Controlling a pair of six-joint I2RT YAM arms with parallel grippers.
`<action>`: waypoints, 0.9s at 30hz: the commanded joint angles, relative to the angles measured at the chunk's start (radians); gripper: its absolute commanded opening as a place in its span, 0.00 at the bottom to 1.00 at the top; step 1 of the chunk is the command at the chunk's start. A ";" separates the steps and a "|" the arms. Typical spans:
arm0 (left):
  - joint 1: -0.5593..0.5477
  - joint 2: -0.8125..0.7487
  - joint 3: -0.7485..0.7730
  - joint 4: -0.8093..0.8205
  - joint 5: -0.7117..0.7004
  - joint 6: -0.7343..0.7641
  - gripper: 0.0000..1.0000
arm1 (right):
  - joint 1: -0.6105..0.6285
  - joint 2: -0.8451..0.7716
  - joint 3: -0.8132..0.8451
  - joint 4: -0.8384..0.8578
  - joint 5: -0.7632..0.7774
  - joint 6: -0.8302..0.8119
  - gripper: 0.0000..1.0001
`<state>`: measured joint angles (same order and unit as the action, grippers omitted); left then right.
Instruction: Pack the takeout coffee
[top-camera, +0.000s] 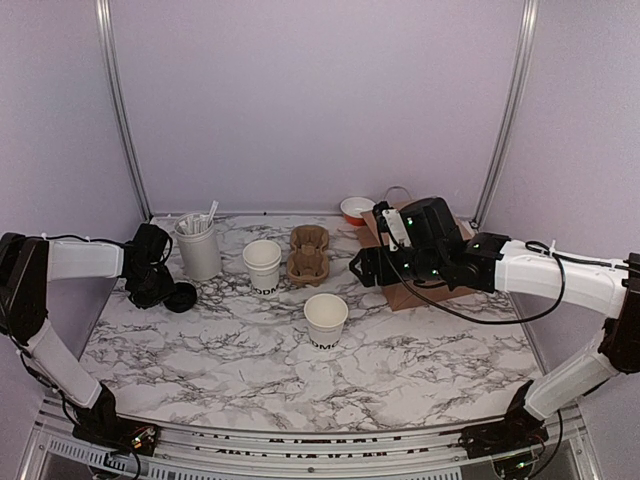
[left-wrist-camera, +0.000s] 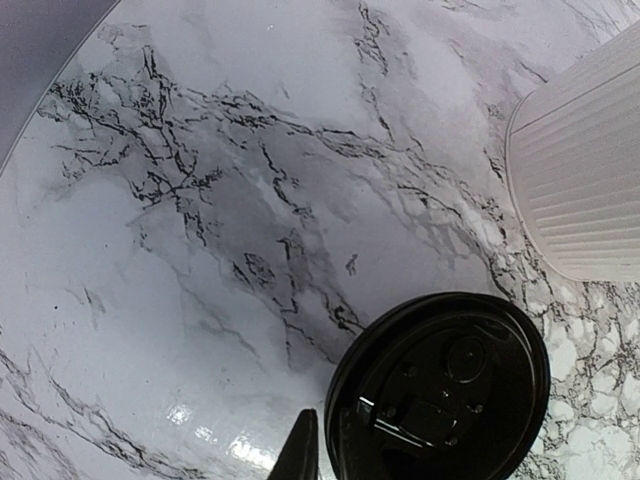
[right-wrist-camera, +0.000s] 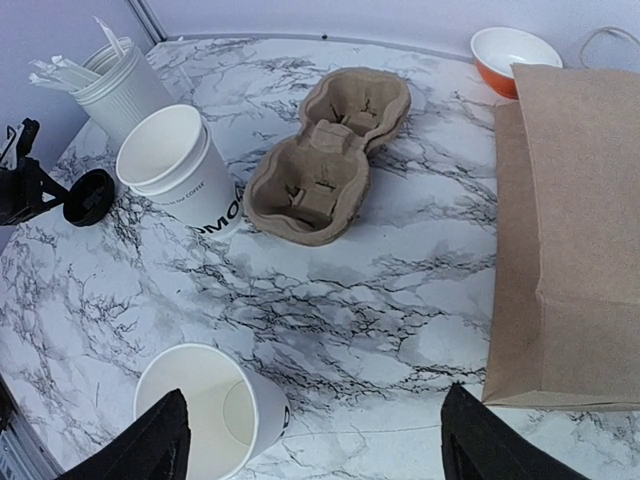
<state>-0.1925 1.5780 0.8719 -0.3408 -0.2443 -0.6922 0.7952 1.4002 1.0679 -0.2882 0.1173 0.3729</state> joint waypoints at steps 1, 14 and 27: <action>0.006 0.001 -0.008 0.008 -0.007 -0.008 0.11 | -0.008 -0.017 0.000 0.023 -0.007 0.011 0.83; 0.005 -0.001 -0.024 0.023 0.000 -0.015 0.06 | -0.008 -0.013 0.000 0.030 -0.016 0.013 0.83; 0.005 -0.036 -0.019 0.021 0.028 0.000 0.00 | -0.008 -0.009 0.010 0.029 -0.019 0.011 0.83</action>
<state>-0.1925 1.5768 0.8593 -0.3237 -0.2356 -0.7063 0.7948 1.4002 1.0679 -0.2844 0.1043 0.3729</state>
